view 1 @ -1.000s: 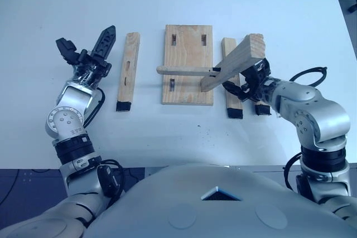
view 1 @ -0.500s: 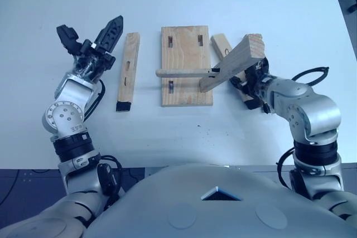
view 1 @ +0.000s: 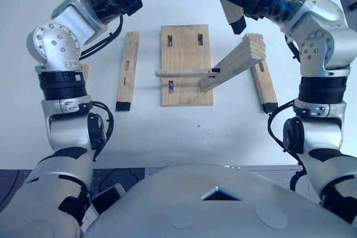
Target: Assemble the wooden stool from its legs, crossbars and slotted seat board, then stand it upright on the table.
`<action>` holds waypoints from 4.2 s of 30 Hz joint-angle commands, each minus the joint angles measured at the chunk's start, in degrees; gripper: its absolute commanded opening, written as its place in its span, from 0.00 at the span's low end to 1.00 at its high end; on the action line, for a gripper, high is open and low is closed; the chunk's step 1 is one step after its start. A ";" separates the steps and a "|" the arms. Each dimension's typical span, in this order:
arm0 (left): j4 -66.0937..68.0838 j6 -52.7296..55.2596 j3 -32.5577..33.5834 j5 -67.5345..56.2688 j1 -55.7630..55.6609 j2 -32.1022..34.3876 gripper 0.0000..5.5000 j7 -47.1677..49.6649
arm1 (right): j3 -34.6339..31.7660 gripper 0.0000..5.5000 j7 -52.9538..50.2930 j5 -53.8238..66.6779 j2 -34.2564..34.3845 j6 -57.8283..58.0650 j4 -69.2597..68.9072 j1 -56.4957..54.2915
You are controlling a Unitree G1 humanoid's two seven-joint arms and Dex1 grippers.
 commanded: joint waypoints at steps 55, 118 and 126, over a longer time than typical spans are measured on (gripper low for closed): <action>-12.65 -6.29 6.49 5.36 28.72 3.81 0.38 -11.35 | -9.81 0.70 -0.05 6.92 -7.97 1.38 10.15 -3.67; -21.35 -40.27 -6.60 20.98 42.26 14.85 0.37 -21.44 | -6.51 0.70 -2.69 5.66 -5.98 -1.84 8.56 1.51; -20.14 -38.94 -9.34 19.73 38.30 15.88 0.37 -21.85 | -6.41 0.70 -3.00 5.53 -5.83 -2.70 9.06 1.80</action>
